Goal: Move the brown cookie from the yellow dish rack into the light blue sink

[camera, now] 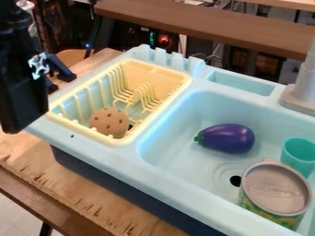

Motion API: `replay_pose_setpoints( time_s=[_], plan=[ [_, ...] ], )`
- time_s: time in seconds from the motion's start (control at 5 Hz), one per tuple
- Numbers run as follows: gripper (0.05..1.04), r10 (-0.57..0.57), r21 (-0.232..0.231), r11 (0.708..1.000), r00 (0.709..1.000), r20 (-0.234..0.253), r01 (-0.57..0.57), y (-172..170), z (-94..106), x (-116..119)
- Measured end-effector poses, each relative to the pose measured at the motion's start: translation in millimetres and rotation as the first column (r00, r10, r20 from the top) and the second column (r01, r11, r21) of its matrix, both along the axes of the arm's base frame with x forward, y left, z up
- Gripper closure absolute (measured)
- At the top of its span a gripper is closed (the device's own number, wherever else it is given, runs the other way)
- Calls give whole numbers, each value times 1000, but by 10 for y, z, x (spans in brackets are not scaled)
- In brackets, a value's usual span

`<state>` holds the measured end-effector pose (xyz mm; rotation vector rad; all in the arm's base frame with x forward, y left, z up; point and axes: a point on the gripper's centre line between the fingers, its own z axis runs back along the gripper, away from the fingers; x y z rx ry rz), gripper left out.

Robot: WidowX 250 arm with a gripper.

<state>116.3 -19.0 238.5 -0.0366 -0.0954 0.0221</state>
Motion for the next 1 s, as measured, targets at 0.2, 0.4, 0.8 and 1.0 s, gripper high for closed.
replay_pose_setpoints(
  time_s=[0.2, 0.4, 0.8, 1.0],
  plan=[
    [85, 0, 0, 1000, 1000, -8, 0, 3, -25, -1],
    [85, 53, 9, 999, 998, -31, -52, 152, -122, 245],
    [85, 33, 27, 999, 999, 12, -33, 284, -292, 626],
    [85, -22, 5, 1000, 1000, 5, 22, 415, -419, 779]
  ],
)
